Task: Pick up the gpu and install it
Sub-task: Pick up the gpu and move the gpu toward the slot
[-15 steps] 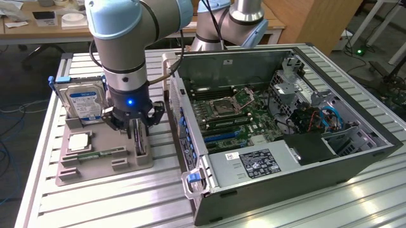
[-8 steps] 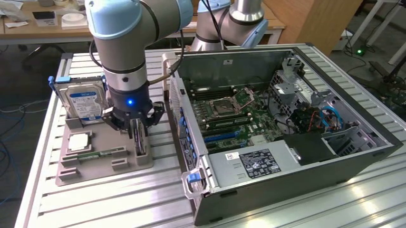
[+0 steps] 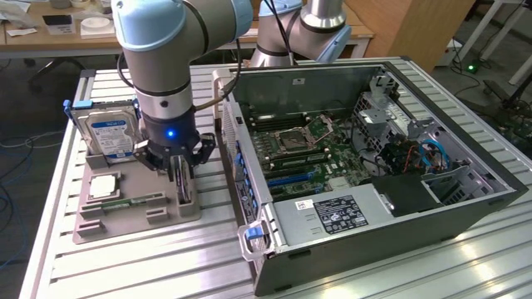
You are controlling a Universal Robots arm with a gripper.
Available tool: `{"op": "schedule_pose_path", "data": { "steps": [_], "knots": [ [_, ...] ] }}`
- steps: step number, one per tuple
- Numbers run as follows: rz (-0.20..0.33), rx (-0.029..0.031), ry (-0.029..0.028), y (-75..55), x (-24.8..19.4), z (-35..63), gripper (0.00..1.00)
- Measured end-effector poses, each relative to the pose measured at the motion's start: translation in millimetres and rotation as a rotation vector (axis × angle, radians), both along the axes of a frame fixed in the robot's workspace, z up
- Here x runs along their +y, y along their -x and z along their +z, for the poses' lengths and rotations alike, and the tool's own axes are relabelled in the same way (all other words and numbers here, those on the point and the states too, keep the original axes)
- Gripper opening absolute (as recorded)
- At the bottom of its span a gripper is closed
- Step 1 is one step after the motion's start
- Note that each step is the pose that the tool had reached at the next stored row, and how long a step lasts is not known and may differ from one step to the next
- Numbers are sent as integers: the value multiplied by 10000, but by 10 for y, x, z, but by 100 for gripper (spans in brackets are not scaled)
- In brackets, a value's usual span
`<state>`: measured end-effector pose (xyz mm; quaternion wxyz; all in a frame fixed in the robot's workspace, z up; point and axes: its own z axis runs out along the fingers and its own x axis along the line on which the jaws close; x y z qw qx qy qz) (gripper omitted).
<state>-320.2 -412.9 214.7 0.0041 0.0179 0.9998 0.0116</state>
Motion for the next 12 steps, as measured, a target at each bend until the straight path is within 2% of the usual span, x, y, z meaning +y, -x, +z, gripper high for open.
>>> {"op": "schedule_pose_path", "data": {
  "steps": [4,12],
  "knots": [
    [2,0,5,-1,19,0,44],
    [2,0,7,-1,24,-25,44]
  ]
}}
